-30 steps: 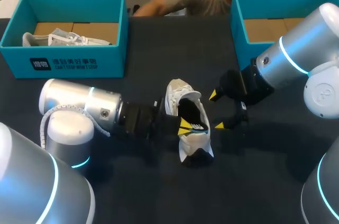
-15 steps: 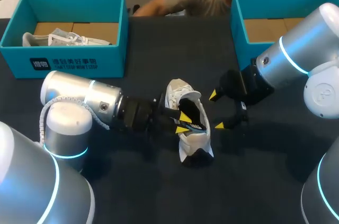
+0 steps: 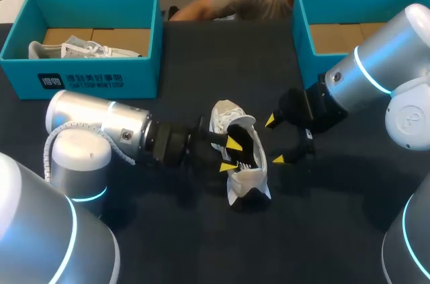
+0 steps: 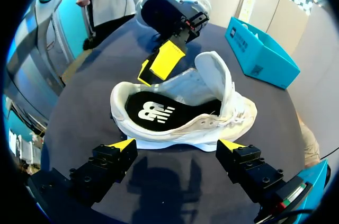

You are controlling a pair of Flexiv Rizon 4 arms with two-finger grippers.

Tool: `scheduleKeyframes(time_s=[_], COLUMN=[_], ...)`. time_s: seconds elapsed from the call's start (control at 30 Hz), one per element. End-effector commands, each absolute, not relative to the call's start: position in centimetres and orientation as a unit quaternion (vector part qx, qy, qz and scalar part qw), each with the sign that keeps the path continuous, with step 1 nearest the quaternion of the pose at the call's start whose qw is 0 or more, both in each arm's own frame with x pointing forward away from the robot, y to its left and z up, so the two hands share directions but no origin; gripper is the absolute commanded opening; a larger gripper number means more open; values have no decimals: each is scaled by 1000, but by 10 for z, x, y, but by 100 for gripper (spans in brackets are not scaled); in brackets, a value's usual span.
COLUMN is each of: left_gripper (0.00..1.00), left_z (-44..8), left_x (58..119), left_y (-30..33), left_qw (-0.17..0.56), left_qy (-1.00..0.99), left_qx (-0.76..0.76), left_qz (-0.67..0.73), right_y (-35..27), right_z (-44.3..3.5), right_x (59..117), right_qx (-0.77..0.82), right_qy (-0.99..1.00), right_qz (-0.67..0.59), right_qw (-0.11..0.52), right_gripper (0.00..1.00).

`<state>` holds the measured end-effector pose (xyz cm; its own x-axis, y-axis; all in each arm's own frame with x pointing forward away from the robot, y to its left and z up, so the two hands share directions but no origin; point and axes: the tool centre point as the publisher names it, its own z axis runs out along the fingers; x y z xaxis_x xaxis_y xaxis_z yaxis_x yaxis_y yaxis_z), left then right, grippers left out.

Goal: Take the shoe out of the shoebox, open the shoe tongue, remove and reinsert the insole, then place the shoe into the shoebox

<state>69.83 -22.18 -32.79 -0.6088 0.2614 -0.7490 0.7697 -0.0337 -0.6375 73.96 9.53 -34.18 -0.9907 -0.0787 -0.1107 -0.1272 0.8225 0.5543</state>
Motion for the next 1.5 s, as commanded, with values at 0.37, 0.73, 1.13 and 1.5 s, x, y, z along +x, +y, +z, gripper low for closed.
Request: scheduleKeyframes(time_s=[0.37, 0.73, 1.13, 1.5], left_gripper=[44, 50, 78, 100], left_z=[-312, -290, -264, -257], left_x=[699, 708, 725, 725], left_y=[-216, -204, -202, -195], left_qw=[210, 161, 57, -32], left_qy=[669, 677, 682, 709], left_qx=[402, 462, 517, 529], left_qz=[-588, -549, -515, -465], right_y=[96, 96, 96, 84], right_z=[-342, -342, -342, -334], right_x=[739, 739, 739, 743], right_qx=[-54, -54, -54, -31], right_qy=[954, 954, 954, 962], right_qz=[293, 293, 293, 271], right_qw=[42, 42, 42, 21], right_gripper=[100, 100, 100, 100])
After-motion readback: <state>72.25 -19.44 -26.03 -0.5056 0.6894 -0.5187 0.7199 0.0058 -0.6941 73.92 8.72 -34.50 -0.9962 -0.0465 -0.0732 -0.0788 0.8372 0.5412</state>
